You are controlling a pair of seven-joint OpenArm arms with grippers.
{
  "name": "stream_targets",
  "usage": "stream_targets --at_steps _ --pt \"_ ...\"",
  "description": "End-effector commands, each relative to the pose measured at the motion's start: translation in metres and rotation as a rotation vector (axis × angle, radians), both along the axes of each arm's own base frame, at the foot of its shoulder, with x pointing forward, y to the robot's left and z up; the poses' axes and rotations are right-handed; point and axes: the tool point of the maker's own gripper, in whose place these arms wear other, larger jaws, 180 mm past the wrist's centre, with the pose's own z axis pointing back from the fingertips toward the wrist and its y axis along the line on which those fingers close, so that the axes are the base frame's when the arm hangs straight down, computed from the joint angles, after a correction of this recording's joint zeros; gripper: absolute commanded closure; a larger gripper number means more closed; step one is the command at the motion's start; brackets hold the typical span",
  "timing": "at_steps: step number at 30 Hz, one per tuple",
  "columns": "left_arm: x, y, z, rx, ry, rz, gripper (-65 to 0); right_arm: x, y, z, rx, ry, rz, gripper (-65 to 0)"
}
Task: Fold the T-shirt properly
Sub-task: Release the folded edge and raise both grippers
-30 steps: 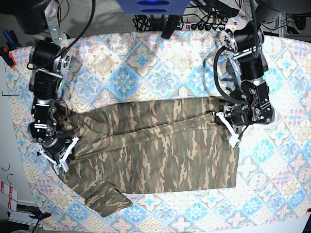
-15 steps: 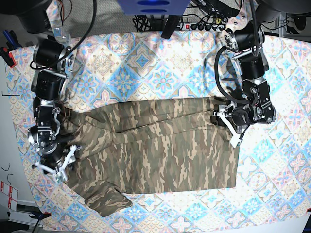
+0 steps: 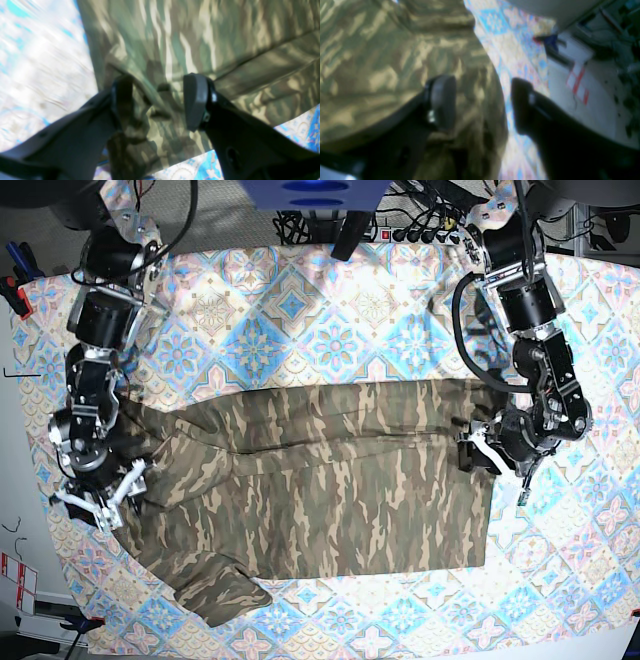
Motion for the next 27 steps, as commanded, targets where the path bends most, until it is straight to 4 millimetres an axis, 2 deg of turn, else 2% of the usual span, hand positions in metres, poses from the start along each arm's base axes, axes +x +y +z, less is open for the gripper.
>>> stream_targets --at_steps 1,5,7,9,11,14,18,20,27 --pt "0.009 0.000 0.012 0.000 -0.041 -0.004 -32.4 0.010 -0.013 0.026 -0.009 -0.079 -0.021 -42.3" --pt "-0.005 0.001 0.000 -0.008 -0.015 0.002 -32.4 0.000 -0.024 0.019 0.001 -0.066 -0.055 -44.0" --pt "-0.009 0.006 0.004 -0.012 -0.033 0.022 -32.3 -0.003 -0.031 0.019 0.007 -0.070 -0.078 -44.0" --pt "-0.016 0.013 0.017 -0.031 -0.087 0.053 -32.4 -0.013 -0.047 0.015 0.020 -0.067 -0.126 -44.0" --pt "-0.020 0.011 0.032 -0.042 -0.153 0.046 -32.4 -0.022 -0.060 0.015 0.029 -0.062 -0.169 -44.1" --pt "-0.028 0.010 0.046 -0.021 -0.201 0.036 -32.4 -0.038 -0.069 0.002 0.049 0.022 -0.196 -44.2" --pt "-0.042 0.022 0.040 0.021 -0.171 0.031 -32.4 -0.058 -0.076 -0.009 0.086 0.136 -0.235 -44.7" --pt "-0.050 0.024 0.033 0.025 -0.148 0.030 -32.4 -0.069 -0.080 -0.016 0.090 0.199 -0.250 -47.6" --pt "-0.066 0.026 0.020 0.028 -0.109 0.033 -32.4 -0.088 -0.097 -0.024 0.106 0.253 -0.327 -49.7"
